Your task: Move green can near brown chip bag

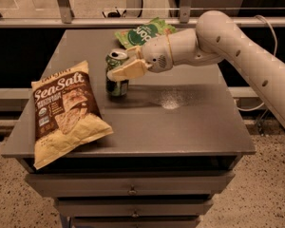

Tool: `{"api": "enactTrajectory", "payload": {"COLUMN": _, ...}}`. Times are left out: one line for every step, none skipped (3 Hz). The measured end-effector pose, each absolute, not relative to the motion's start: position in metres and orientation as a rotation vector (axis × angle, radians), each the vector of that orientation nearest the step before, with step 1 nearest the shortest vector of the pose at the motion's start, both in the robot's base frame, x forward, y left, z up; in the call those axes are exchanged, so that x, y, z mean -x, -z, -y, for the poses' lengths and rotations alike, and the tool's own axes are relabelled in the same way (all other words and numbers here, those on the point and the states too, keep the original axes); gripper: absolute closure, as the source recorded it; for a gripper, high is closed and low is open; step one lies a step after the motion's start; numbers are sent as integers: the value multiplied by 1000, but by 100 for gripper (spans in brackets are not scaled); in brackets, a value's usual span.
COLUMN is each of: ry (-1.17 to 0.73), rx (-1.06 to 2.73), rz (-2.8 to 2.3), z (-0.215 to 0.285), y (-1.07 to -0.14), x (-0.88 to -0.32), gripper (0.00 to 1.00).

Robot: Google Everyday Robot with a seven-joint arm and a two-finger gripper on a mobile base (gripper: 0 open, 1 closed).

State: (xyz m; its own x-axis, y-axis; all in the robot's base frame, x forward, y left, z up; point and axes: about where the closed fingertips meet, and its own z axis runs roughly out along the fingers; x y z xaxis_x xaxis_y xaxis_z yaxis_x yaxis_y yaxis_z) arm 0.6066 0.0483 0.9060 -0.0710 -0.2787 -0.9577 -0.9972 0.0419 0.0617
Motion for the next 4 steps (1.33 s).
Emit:
{"api": "enactTrajectory", "payload": {"ry": -1106, "rx": 1381, "rz": -1475, "z": -59, "y": -903, "x": -601, "gripper": 4}}
{"api": "enactTrajectory", "payload": {"ry": -1132, "rx": 1383, "rz": -1467, "z": -68, "y": -902, "x": -596, "gripper": 0}}
{"api": "enactTrajectory", "payload": {"ry": -1107, "rx": 1369, "rz": -1482, "z": -60, "y": -903, "x": -598, "gripper": 0}}
{"api": "enactTrajectory", "payload": {"ry": -966, "rx": 1298, "rz": -1559, "z": -12, "y": -913, "x": -610, "gripper": 0}}
